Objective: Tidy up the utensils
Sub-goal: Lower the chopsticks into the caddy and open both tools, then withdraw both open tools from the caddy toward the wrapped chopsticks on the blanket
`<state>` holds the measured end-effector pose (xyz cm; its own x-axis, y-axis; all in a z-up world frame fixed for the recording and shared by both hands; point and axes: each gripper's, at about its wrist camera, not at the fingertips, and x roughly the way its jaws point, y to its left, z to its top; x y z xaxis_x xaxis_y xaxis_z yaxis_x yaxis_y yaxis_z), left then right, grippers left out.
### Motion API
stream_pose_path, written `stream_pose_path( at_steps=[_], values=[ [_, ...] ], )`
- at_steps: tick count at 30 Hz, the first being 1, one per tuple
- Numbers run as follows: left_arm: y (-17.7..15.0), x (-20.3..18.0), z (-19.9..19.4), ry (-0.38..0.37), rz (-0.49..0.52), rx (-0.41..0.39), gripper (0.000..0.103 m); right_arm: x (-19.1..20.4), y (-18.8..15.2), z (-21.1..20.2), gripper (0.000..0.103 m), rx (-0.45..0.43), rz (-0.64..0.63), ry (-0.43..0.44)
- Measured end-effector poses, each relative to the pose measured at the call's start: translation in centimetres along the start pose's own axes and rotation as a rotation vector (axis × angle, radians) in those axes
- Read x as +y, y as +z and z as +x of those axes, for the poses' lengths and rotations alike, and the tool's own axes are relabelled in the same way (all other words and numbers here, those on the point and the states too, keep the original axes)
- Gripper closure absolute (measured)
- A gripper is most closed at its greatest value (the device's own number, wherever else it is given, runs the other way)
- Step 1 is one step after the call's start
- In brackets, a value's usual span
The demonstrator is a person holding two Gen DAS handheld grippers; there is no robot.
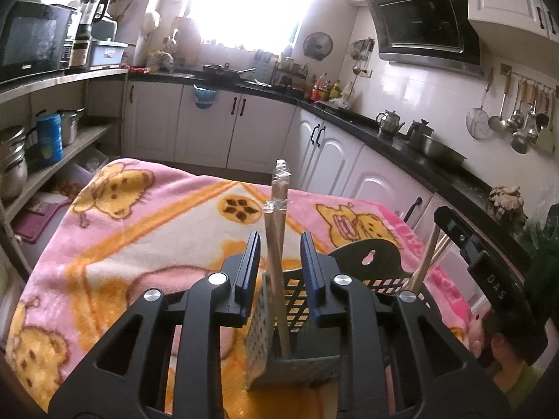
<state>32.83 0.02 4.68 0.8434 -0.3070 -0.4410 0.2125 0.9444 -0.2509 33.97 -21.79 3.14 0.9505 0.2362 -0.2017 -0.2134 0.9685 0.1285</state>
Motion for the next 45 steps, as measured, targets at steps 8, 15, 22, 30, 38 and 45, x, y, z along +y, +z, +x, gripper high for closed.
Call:
stream_pose_path(
  at_steps=[8, 15, 22, 30, 38, 45],
  values=[
    [-0.4, 0.5, -1.1, 0.006, -0.023, 0.043, 0.06, -0.4, -0.2, -1.0, 0.055, 0.031, 0.032, 0.002],
    [-2.0, 1.1, -2.9, 0.002, -0.081, 0.057, 0.03, 0.0, -0.7, -2.2, 0.04, 0.054, 0.011, 0.013],
    [-3.9, 0.6, -4.2, 0.017, -0.062, 0.102, 0.011, 0.2, -0.7, -3.6, 0.031, 0.11, 0.031, 0.026],
    [-6.1, 0.3, -5.8, 0.01, -0.076, 0.135, 0.011, 0.5, -0.4, -6.2, 0.029, 0.178, 0.04, 0.048],
    [-8.7, 0.5, -6.8, 0.012, -0.092, 0.184, 0.011, -0.3, -2.9, -9.5, 0.028, 0.272, 0.058, 0.017],
    [-9.5, 0.1, -8.1, 0.012, -0.094, 0.183, 0.011, -0.9, -5.6, -11.3, 0.028, 0.338, 0.078, -0.009]
  ],
)
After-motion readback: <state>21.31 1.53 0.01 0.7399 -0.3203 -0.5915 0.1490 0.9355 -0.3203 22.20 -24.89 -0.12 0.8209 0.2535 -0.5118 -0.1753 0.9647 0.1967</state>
